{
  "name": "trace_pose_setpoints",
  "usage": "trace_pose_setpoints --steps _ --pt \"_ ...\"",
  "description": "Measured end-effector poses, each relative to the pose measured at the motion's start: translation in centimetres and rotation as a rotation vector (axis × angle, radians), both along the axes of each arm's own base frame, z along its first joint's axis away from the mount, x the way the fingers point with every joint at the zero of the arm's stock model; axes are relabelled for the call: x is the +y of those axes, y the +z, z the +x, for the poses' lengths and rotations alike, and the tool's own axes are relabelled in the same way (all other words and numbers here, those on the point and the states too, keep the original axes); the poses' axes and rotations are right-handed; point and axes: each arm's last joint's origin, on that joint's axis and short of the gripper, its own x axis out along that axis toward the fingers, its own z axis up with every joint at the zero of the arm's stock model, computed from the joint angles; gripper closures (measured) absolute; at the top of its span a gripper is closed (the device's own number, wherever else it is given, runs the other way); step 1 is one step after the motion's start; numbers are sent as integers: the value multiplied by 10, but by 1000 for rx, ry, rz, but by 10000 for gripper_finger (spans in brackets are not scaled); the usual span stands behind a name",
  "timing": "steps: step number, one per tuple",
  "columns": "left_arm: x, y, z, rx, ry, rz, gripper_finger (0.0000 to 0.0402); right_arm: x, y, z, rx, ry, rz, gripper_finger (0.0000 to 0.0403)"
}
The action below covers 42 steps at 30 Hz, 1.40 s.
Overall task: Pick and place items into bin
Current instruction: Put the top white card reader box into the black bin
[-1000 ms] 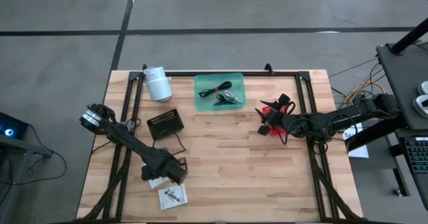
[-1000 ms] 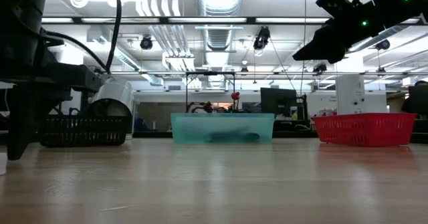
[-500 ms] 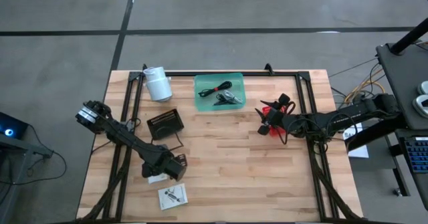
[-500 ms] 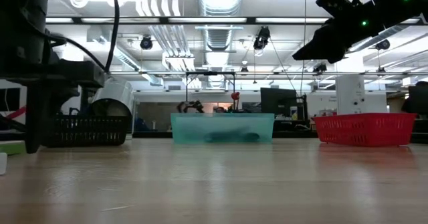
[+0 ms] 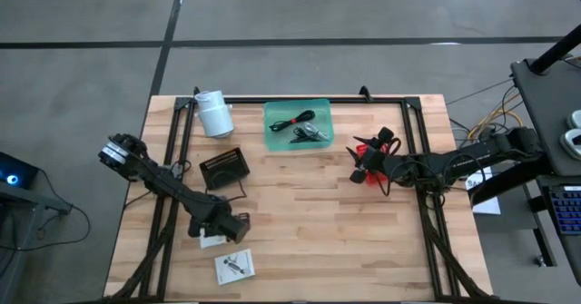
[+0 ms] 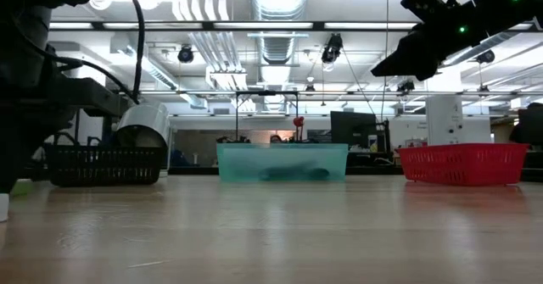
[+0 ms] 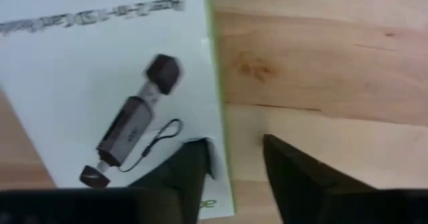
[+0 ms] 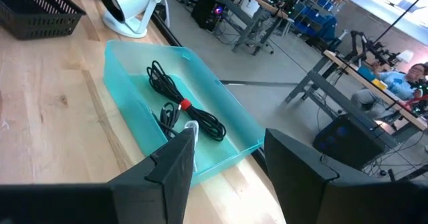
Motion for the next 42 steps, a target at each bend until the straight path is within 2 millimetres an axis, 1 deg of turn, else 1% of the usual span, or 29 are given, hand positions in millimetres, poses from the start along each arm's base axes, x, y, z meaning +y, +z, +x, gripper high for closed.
trace_pose_setpoints --steps 6,8,14,18,22,27,32,37,42 --pt "1 7 0 -59 -56 -5 368 0 0 0 0 0 0 234" --pt "1 8 0 -68 -82 -4 390 0 0 0 0 0 0 234" --pt "1 9 2 -91 -150 -9 397 0 0 0 0 0 0 234" --pt "-2 16 8 -128 -194 -18 400 0 0 0 -2 0 1 234" --pt "-6 28 16 -181 -271 -24 400 0 0 0 -2 0 1 234" --pt "-10 50 30 -268 -406 -14 401 0 0 0 -3 0 1 234" --pt "-13 71 40 -367 -641 51 401 0 0 0 -4 0 1 234" --pt "-3 88 43 -320 -739 117 401 0 1 0 -12 0 2 234" --pt "15 106 45 -231 -865 158 401 0 4 1 -43 0 7 234"
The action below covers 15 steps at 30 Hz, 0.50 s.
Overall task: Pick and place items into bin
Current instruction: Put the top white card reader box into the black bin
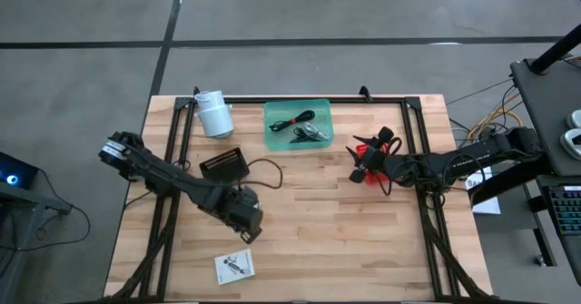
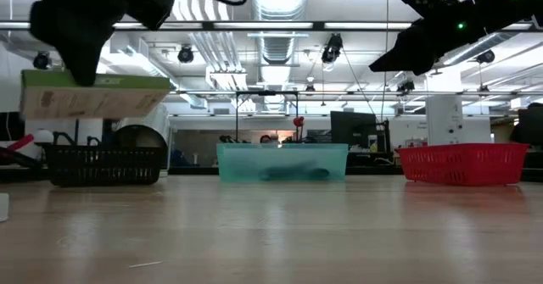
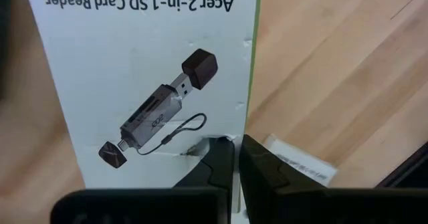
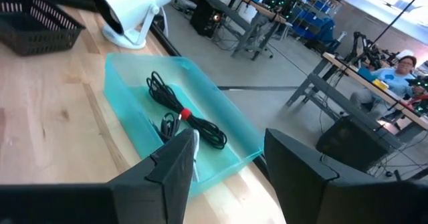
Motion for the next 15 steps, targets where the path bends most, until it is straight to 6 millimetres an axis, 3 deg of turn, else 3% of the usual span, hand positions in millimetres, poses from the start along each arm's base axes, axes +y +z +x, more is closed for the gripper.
trace_pose_setpoints --steps 7,15 --pt "35 7 5 53 -163 91 401 0 4 1 -48 0 7 234" --pt "79 8 -6 229 -254 114 402 0 7 2 -80 0 12 234"
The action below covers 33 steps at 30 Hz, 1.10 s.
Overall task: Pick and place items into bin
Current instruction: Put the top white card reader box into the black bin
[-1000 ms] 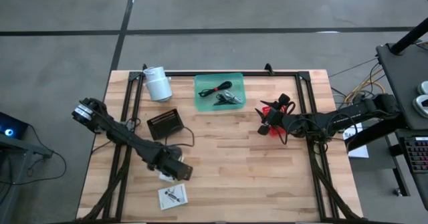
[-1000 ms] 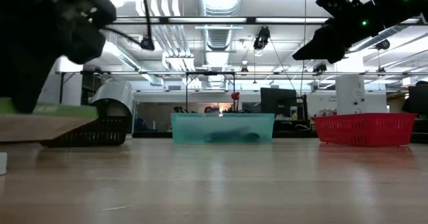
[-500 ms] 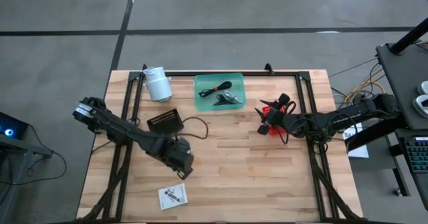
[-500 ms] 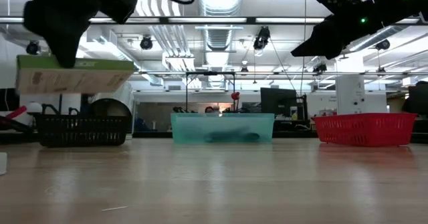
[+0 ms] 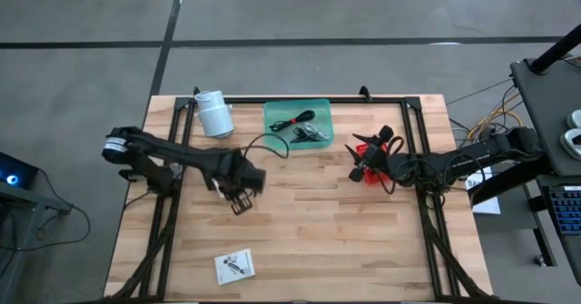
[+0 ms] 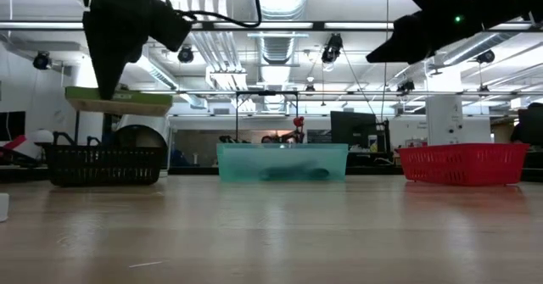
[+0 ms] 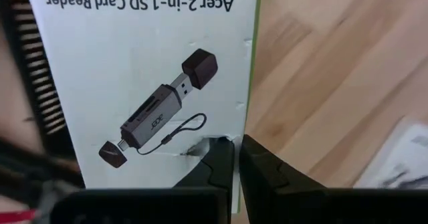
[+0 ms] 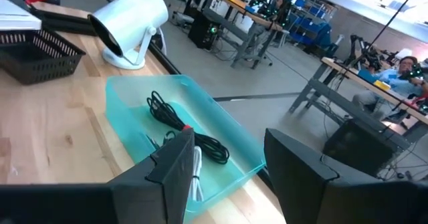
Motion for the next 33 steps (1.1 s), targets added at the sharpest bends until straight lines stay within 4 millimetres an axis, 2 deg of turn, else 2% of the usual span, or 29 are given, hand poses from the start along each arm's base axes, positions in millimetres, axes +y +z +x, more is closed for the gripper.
trace_pose_setpoints --steps 9,17,26,33 --pt "31 -3 -7 85 -115 30 401 0 2 0 -22 0 4 234" --pt "52 -20 -15 159 -84 39 401 0 3 1 -30 0 5 234" --pt "62 -41 -27 224 -44 13 401 0 3 1 -39 0 6 234" --pt "63 -51 -26 197 -83 9 401 0 3 1 -40 0 6 234"
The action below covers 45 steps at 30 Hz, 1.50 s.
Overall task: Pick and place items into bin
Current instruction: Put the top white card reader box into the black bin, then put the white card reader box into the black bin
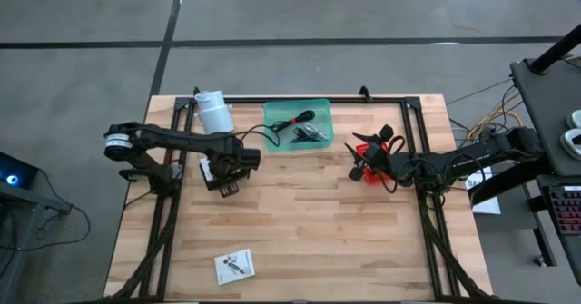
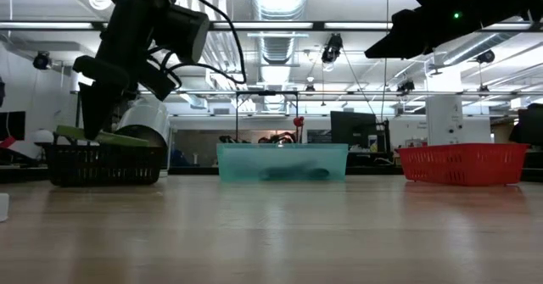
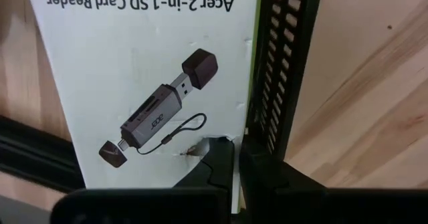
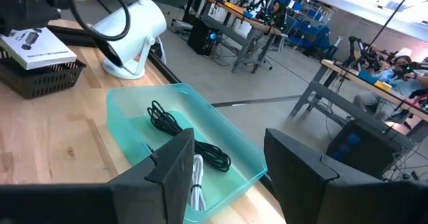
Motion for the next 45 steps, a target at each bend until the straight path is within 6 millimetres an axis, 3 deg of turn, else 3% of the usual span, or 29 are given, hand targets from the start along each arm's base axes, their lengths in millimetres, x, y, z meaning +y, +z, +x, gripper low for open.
trace_pose_setpoints --steps 10,25,28,33,37,45 --pt "0 -2 1 -16 -2 1 396 0 0 0 5 2 -5 234" --pt "1 -1 7 -77 -1 5 315 0 0 0 6 2 -6 234" --pt "-1 2 10 -102 48 -62 305 0 0 0 6 2 -6 234" --pt "-5 6 13 -116 154 -166 301 0 0 0 10 2 -11 234" --pt "-7 10 14 -108 245 -155 304 0 0 0 11 3 -11 234" --pt "-30 15 19 -134 239 -147 309 0 0 0 11 2 -12 234"
